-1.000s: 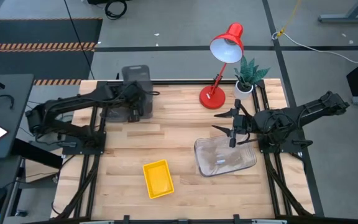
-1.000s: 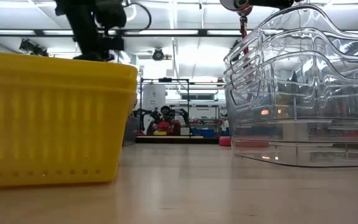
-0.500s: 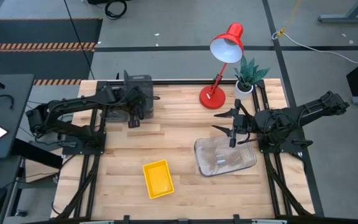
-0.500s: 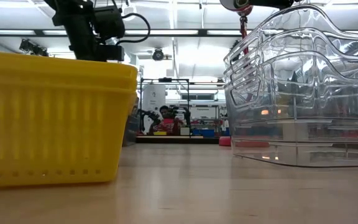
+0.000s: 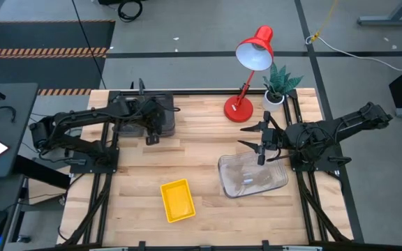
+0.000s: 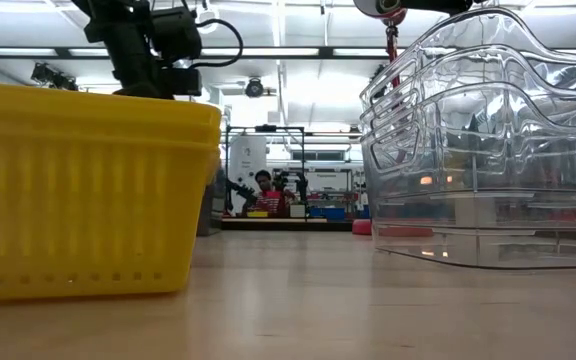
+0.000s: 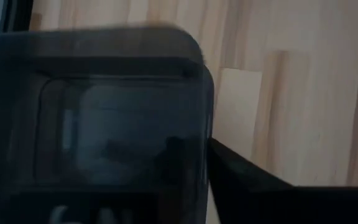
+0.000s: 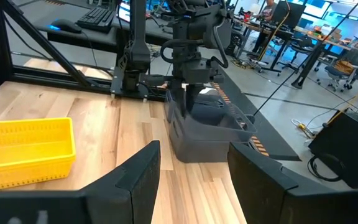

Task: Stack baskets by color
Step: Stack the right black bin on top of the middle black bin, then stack the left black bin on top of the right black bin

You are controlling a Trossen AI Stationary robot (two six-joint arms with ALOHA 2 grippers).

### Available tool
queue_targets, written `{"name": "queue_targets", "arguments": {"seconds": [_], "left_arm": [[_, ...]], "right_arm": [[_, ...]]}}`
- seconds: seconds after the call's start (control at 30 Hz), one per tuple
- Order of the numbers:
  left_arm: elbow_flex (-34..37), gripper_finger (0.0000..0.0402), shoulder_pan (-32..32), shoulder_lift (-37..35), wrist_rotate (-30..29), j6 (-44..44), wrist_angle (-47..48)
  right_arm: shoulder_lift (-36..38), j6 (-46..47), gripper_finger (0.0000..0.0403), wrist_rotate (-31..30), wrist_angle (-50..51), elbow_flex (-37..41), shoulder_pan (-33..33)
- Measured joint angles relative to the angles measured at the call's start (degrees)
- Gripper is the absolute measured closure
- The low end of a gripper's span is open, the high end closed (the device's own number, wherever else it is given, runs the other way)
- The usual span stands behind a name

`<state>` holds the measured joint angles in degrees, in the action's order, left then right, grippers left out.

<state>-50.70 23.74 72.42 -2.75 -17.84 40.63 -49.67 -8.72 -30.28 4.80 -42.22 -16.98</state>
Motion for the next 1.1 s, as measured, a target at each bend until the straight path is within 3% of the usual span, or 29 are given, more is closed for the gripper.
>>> {"name": "queue_targets", "arguments": {"seconds": [0.27,0.43,0.57,0.8,1.1], "left_arm": [[-1.49,0.0197,-0.21,-0.09,0.03,2.29,1.87],[-7.21,0.0159,-0.19,-0.11,-0.67,1.99,10.63],[-7.77,0.0159,0.04,-0.17,-5.11,1.85,18.57],[-5.28,0.0191,1.21,-0.15,-8.48,5.2,26.06],[-1.96,0.0228,1.83,-0.15,-13.6,4.19,27.9]], "right_arm": [[0.0,0.01,0.021,0.7,0.0,0.0,-0.02],[0.0,0.01,0.021,0.71,0.0,0.0,-0.01],[0.0,0.22,0.021,1.27,0.03,0.0,0.0],[-1.04,0.18,0.021,1.49,0.03,0.0,0.0],[-1.46,0.04,0.021,1.49,-0.23,0.0,0.0]]}}
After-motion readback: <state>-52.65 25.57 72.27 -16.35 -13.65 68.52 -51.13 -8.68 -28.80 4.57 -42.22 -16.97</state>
